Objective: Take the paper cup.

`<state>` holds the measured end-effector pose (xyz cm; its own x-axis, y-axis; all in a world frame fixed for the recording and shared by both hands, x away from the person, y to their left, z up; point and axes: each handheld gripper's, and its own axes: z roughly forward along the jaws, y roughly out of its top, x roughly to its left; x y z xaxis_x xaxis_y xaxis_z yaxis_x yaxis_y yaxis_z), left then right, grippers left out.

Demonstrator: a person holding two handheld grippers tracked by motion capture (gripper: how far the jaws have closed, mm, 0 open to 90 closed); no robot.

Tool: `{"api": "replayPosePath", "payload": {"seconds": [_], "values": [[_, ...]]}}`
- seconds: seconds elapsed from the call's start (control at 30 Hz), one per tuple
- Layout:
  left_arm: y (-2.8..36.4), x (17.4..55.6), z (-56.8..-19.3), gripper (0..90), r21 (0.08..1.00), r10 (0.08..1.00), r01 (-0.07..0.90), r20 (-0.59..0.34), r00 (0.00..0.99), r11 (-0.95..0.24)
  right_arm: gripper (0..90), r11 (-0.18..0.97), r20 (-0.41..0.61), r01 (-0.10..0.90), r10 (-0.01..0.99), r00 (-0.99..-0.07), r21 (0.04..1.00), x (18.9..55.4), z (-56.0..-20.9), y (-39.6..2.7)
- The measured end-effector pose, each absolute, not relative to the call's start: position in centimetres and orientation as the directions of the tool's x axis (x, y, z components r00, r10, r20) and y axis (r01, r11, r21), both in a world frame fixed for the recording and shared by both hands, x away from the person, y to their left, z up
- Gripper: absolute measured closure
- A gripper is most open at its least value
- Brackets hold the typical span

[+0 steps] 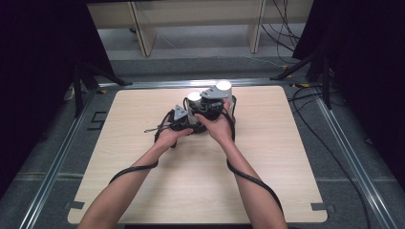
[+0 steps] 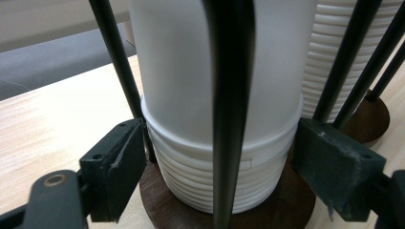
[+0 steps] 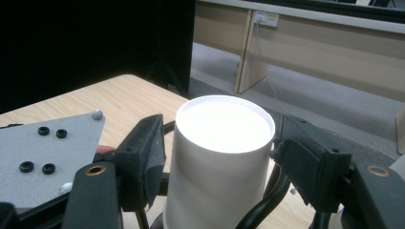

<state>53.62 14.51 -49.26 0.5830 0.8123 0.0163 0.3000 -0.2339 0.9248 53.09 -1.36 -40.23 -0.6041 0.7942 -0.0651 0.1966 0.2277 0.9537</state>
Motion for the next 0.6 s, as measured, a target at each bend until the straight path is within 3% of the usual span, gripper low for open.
{"api": "replayPosePath", "payload": {"seconds": [0.47,0.6], "values": [[14.29,54.03,-49.29,18.1,0.921,0.811,0.314,0.005,0.585,-0.233,33.4,0.219,-0.059,0.199,0.799,-0.598,0.955,53.60,-40.33,-0.97],[14.29,54.01,-49.31,18.1,0.921,0.811,0.311,0.009,0.585,-0.234,33.1,0.254,-0.098,0.179,0.792,-0.602,0.951,53.76,-40.38,-0.87]]}}
